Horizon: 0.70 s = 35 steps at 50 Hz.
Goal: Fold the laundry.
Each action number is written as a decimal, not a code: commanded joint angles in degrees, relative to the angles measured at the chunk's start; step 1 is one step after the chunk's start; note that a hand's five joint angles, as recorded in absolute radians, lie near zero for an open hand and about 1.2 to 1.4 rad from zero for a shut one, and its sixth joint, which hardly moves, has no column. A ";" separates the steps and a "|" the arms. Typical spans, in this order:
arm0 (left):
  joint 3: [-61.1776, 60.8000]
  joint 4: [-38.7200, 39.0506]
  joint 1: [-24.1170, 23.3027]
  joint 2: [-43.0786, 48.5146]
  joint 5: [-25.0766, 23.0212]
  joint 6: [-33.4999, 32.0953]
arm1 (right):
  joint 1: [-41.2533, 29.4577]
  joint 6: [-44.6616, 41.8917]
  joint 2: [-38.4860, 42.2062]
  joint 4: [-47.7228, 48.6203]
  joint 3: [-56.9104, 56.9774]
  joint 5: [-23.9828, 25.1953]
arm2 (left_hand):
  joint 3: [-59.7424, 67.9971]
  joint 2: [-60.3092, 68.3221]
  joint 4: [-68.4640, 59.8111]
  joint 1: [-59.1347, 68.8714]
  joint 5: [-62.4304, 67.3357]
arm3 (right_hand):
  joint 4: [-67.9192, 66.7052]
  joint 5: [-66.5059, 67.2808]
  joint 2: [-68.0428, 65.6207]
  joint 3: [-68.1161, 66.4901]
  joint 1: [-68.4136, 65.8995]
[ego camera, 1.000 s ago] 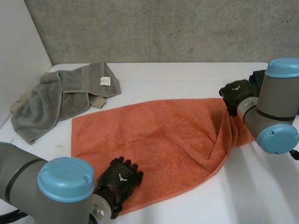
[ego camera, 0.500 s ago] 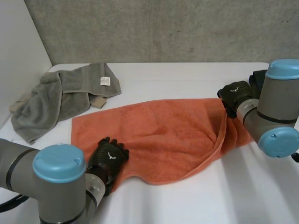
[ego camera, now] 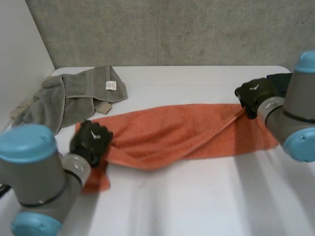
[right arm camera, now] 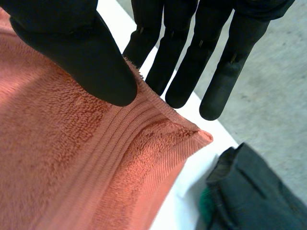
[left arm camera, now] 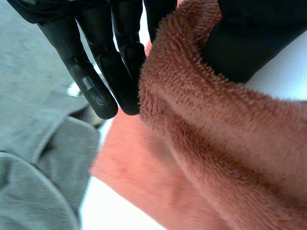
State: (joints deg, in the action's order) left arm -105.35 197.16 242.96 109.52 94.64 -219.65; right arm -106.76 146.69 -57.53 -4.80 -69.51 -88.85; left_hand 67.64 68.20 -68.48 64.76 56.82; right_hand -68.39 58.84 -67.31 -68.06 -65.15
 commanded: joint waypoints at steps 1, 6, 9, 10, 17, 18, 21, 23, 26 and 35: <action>3.57 -5.10 8.13 -8.61 -7.62 0.71 | 2.00 -1.58 -8.46 -7.05 2.19 1.14 | 12.36 11.80 -11.52 15.24 13.18 | -11.61 11.16 -12.69 -11.94 -14.85; 9.62 -14.23 14.63 -14.41 -16.13 5.53 | 3.49 -6.05 -15.40 -16.01 2.54 2.71 | 12.36 11.80 -11.52 15.24 13.18 | -11.61 11.16 -12.69 -11.94 -14.85; 12.71 -17.94 15.96 -15.13 -19.40 8.44 | 3.23 -9.22 -16.74 -18.83 1.67 4.03 | 12.36 11.80 -11.52 15.24 13.18 | -11.61 11.16 -12.69 -11.94 -14.85; 14.81 -20.73 16.22 -14.43 -21.15 9.84 | 2.36 -11.15 -16.48 -19.80 0.79 4.99 | 12.36 11.80 -11.52 15.24 13.18 | -11.61 11.16 -12.69 -11.94 -14.85; 25.88 -28.05 15.88 -0.47 -22.14 11.17 | 0.07 -12.84 -8.93 -16.21 1.31 3.87 | 12.36 11.80 -11.52 15.24 13.18 | -11.61 11.16 -12.69 -11.94 -14.85; 29.64 -29.62 15.53 3.47 -21.26 10.30 | -0.11 -12.49 -6.22 -14.38 2.44 2.82 | 12.36 11.80 -11.52 15.24 13.18 | -11.61 11.16 -12.69 -11.94 -14.85; 36.07 -30.95 15.00 8.59 -20.20 8.63 | -0.55 -11.52 -1.81 -10.86 5.17 1.14 | 12.36 11.80 -11.52 15.24 13.18 | -11.61 11.16 -12.69 -11.94 -14.85; 43.80 -31.04 14.56 12.81 -19.06 7.66 | -1.25 -10.29 1.97 -6.12 9.64 -0.44 | 12.36 11.80 -11.52 15.24 13.18 | -11.61 11.16 -12.69 -11.94 -14.85; 55.72 -30.52 14.21 16.41 -18.88 8.26 | -1.26 -8.28 6.09 1.16 17.70 -2.11 | 12.36 11.80 -11.52 15.24 13.18 | -11.61 11.16 -12.69 -11.94 -14.85; 76.96 -21.03 13.24 15.64 -16.69 21.70 | -0.20 0.78 6.03 29.74 31.54 -8.44 | 12.36 11.80 -11.52 15.24 13.18 | -11.61 11.16 -12.69 -11.94 -14.85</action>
State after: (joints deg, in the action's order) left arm -39.99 169.13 256.78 126.84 76.46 -207.75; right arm -107.89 141.30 -50.05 6.24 -45.16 -93.14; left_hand 68.17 68.46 -68.65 64.77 56.82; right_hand -68.57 58.84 -67.31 -68.14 -65.16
